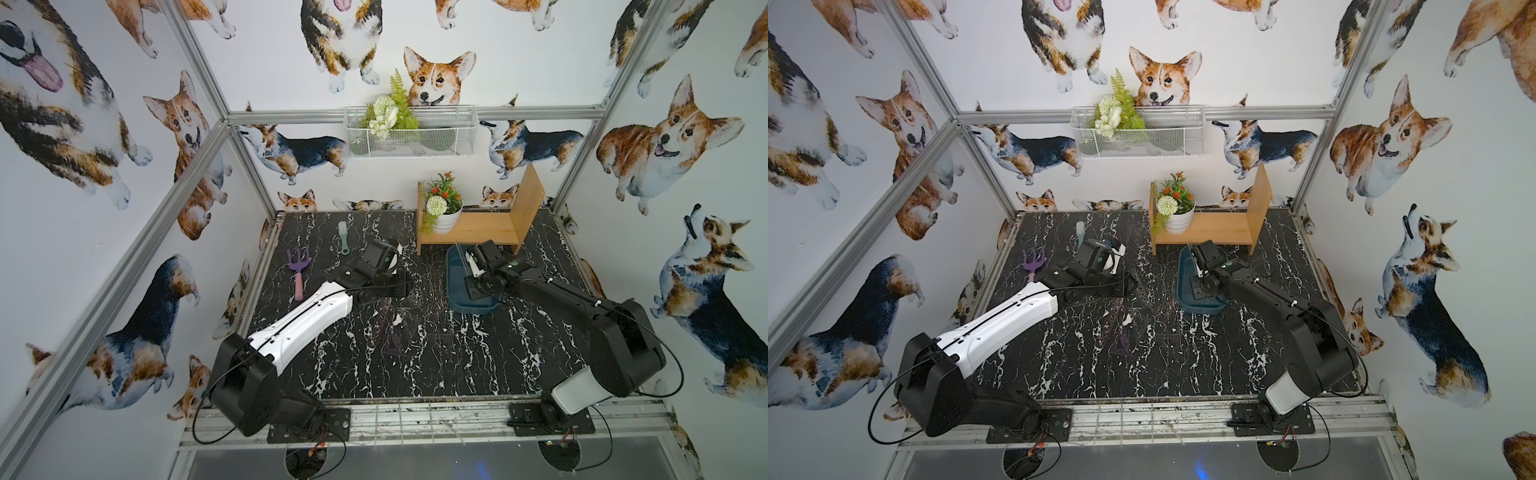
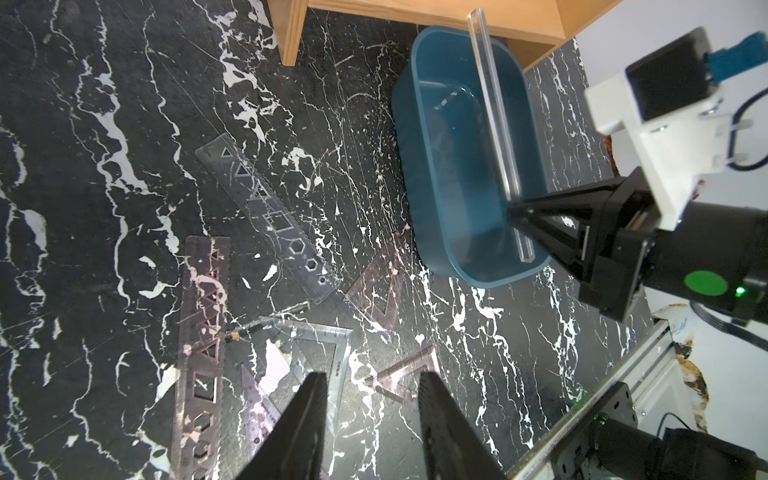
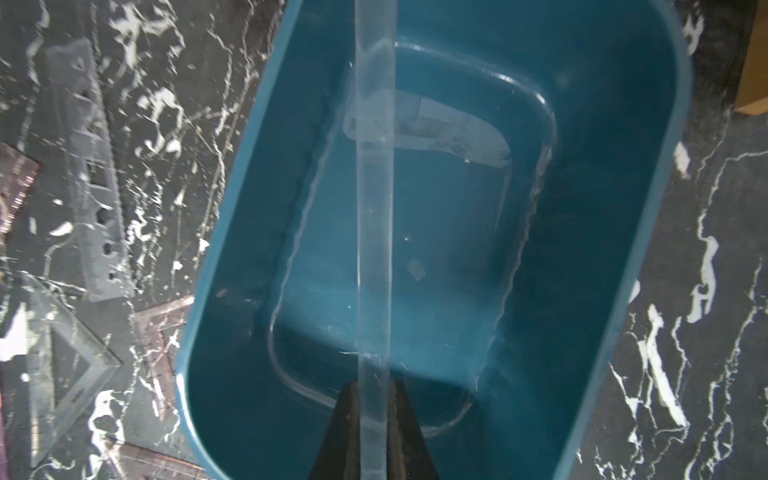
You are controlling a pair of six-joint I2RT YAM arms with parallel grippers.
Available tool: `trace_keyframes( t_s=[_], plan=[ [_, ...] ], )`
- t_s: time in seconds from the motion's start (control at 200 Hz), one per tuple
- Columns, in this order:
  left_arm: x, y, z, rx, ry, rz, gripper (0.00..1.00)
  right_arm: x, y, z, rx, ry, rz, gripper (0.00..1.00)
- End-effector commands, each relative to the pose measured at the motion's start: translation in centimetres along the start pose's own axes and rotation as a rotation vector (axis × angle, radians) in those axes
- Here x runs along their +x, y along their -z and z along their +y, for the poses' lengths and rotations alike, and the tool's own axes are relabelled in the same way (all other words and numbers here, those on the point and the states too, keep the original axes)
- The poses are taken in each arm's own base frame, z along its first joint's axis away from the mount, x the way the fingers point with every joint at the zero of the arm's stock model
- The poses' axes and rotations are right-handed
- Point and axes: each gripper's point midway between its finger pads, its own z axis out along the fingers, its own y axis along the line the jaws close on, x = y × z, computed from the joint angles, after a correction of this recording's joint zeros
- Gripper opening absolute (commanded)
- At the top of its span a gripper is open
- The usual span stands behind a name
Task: Put the scattered rulers into the storage box
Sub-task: Place the ruler in the storage box.
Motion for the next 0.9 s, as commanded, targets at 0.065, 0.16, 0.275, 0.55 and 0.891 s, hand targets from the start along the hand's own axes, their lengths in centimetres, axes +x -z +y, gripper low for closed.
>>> trace_keyframes(
  t_s=[0.065,0.16,0.275,0.55,0.891],
  plan=[
    [0.1,-0.3,0.2,-0.005,0.004,-0.004,0.42,0.6,-0.5,-0.5,0.035,0.027,0.019,0.0],
    [0.1,-0.4,0.3,-0.007,0.003,-0.003,0.42,0.6,-0.6,-0.7,0.044,0.029,0.021,0.0],
    [0.1,-0.5,0.3,-0.008,0.001,-0.001,0.42,0.5,-0.7,-0.7,0.045,0.026,0.017,0.0],
    [0.6,-0.7,0.8,-0.025,0.003,0.01,0.41,0.2,-0.5,-0.6,0.039,0.02,0.002,0.1],
    [1.1,-0.5,1.7,-0.066,0.003,0.019,0.41,-1.4,1.6,-0.1,0.0,-0.004,-0.078,0.49]
  ],
)
